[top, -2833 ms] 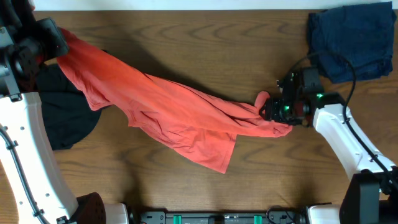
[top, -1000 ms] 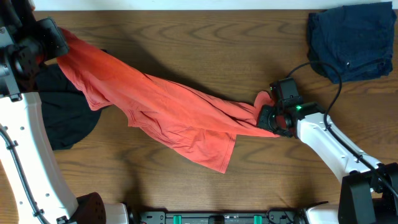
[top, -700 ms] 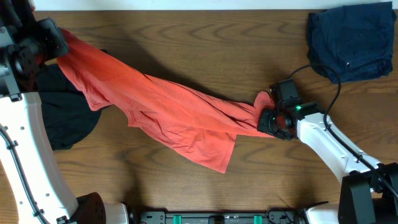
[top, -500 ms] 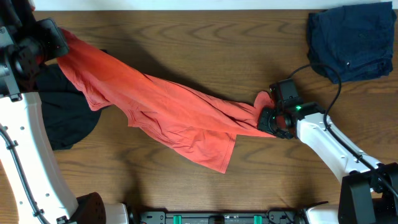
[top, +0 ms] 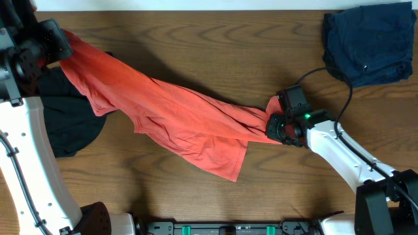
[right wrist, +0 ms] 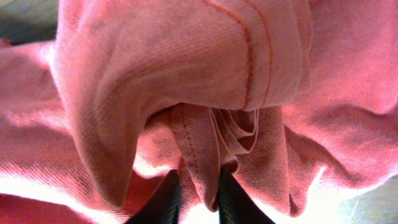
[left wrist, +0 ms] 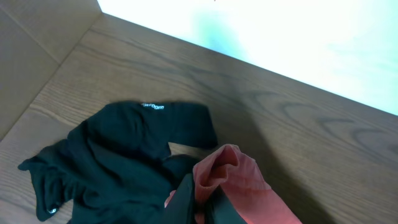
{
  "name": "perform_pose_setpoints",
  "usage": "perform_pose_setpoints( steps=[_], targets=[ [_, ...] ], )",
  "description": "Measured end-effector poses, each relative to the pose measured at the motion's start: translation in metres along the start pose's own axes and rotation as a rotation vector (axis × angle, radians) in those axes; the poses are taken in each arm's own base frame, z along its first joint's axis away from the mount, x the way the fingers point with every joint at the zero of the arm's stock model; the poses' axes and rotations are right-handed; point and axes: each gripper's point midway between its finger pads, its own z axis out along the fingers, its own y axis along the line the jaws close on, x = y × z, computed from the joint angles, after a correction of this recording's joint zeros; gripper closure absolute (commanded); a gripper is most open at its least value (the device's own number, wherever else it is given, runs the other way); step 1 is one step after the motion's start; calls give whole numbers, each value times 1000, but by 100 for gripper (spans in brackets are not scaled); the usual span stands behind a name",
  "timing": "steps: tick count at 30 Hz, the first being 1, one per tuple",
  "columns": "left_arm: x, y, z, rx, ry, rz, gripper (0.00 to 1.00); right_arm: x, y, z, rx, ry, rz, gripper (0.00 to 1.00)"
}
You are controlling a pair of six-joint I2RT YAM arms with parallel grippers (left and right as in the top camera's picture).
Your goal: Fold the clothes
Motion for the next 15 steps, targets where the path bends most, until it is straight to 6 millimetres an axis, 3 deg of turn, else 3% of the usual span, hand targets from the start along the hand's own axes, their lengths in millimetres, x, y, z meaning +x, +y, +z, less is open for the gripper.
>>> perform_pose_setpoints(
  steps=[2,15],
  targets=[
    [0,0,0,0,0,0,94,0,0,0,0,-1,3,99],
    [-2,0,0,2,-10,0,94,-8,2,-2,-4,-28,-64,99]
  ],
)
